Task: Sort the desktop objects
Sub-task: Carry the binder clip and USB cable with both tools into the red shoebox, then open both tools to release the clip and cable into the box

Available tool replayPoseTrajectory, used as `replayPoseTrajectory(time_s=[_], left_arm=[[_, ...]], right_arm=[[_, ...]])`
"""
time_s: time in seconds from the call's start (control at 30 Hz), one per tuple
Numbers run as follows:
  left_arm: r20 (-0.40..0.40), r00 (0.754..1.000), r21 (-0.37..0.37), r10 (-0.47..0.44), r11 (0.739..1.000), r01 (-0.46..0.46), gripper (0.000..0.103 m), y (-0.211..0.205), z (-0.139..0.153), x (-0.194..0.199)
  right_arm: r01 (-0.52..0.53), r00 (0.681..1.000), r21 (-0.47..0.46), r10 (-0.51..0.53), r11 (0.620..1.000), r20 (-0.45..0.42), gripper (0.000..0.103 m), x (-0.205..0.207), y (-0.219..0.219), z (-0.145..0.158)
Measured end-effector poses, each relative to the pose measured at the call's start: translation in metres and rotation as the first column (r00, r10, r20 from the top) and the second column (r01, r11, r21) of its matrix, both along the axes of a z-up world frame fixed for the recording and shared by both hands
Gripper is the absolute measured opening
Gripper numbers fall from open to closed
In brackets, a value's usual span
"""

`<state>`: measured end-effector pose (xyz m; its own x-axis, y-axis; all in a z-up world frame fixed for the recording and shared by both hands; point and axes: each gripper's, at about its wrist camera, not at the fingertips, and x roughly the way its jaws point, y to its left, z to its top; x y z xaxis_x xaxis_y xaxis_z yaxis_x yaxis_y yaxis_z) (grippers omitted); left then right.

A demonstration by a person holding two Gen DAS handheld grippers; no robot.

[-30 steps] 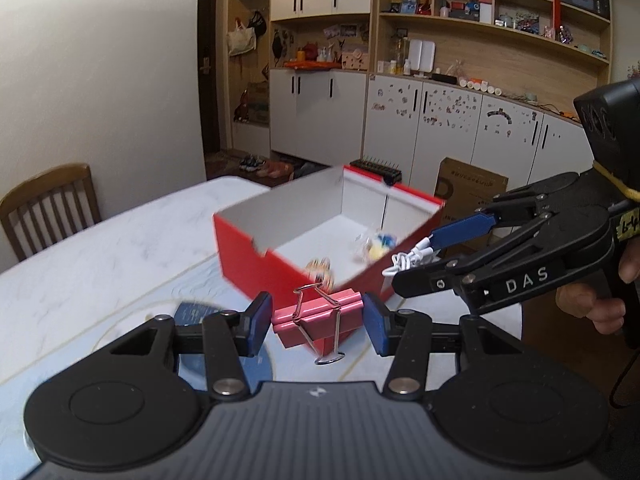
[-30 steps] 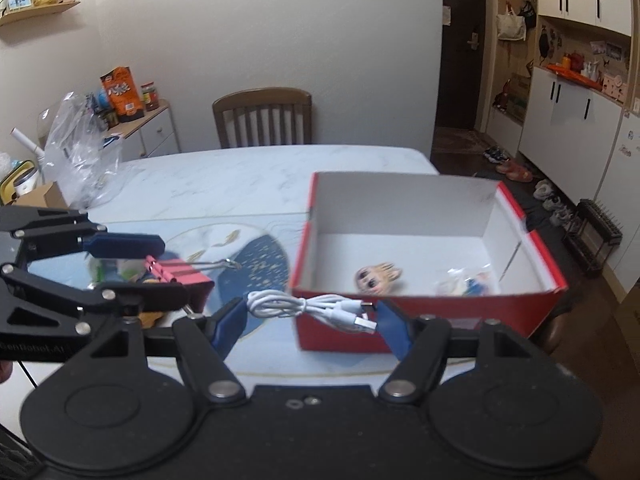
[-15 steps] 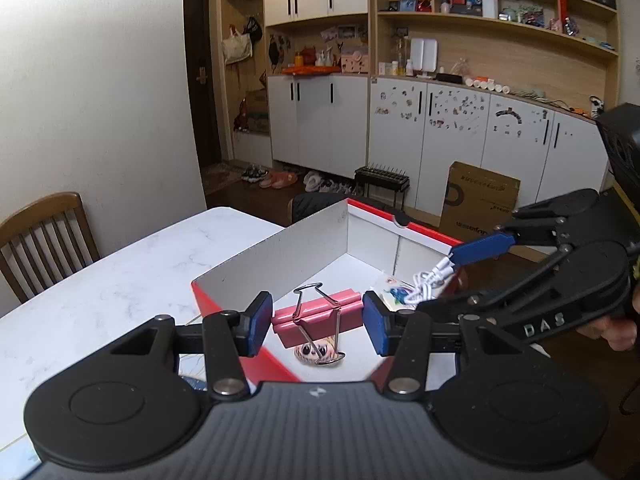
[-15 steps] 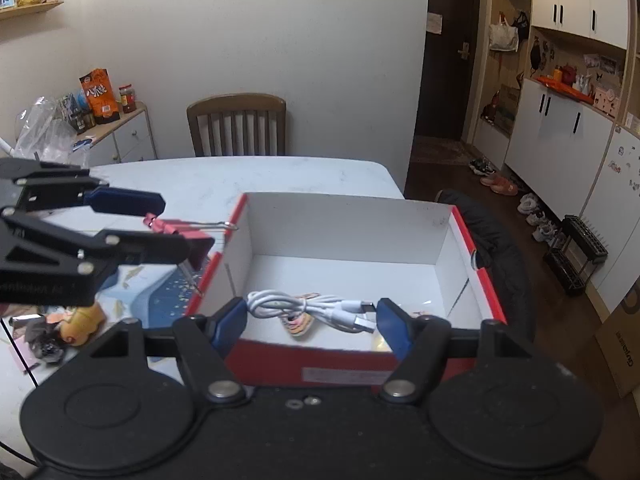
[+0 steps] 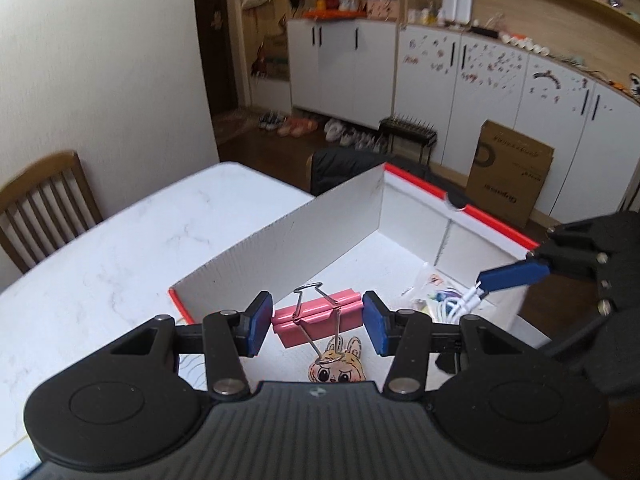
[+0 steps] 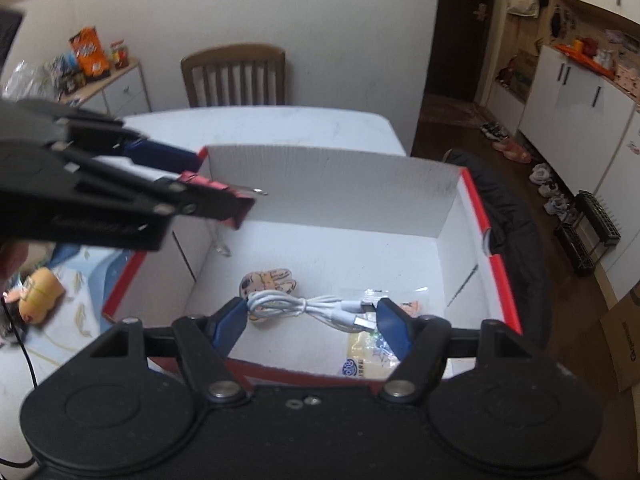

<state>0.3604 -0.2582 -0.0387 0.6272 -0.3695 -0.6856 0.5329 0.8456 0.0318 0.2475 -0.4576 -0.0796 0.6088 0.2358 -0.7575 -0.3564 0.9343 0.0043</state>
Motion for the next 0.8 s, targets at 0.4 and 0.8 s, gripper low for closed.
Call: replayPoseTrajectory(time_s=[0.4,0.8], left_arm=[[-0.078,0.996,0.122,0.04,0.992,-0.031,0.048,-0.027,-0.032,0.042],[-0.184,0.98,0.148,0.078,0.988,-0.051,0.048,-0.032,-0.06,0.062]], right_arm=[[-0.037,0.99,-0.04,0.031,0.998,-0.135,0.07,0.033,0.0,-0.025],[-0.039,0.98,-0.002,0.038,0.999,-0.196,0.073,0.044,-0.009,-0.036]])
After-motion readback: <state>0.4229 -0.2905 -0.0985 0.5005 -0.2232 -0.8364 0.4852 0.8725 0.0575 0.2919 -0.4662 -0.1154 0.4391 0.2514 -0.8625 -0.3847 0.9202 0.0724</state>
